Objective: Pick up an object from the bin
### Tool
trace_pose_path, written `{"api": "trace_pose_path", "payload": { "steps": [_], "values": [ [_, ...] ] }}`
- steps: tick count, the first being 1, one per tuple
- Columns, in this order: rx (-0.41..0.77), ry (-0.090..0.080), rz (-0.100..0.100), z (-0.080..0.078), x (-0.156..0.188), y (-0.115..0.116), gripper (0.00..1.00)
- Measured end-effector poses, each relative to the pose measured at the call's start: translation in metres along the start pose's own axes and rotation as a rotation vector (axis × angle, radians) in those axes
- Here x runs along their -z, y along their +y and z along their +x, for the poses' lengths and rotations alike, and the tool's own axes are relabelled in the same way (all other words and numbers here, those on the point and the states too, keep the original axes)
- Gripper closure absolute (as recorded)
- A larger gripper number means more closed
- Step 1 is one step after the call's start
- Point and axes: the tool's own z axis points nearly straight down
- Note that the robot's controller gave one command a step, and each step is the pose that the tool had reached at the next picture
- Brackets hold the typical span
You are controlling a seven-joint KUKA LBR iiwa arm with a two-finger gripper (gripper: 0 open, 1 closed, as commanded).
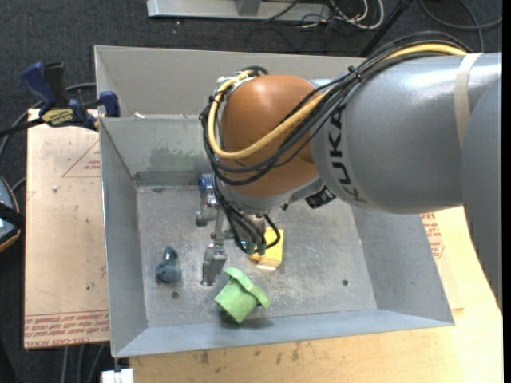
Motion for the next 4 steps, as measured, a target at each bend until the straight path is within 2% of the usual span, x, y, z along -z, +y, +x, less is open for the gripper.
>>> {"api": "trace_pose_path", "payload": {
  "steps": [1, 2, 3, 4],
  "values": [
    [0.014, 0.000, 0.002, 0.008, -0.132, -0.092, 0.00],
    [0.184, -0.006, 0.002, 0.023, -0.119, -0.155, 0.00],
    [0.290, -0.014, -0.003, -0.002, -0.140, -0.210, 0.00],
    [0.291, -0.016, 0.000, -0.003, -0.138, -0.210, 1.00]
  ]
}}
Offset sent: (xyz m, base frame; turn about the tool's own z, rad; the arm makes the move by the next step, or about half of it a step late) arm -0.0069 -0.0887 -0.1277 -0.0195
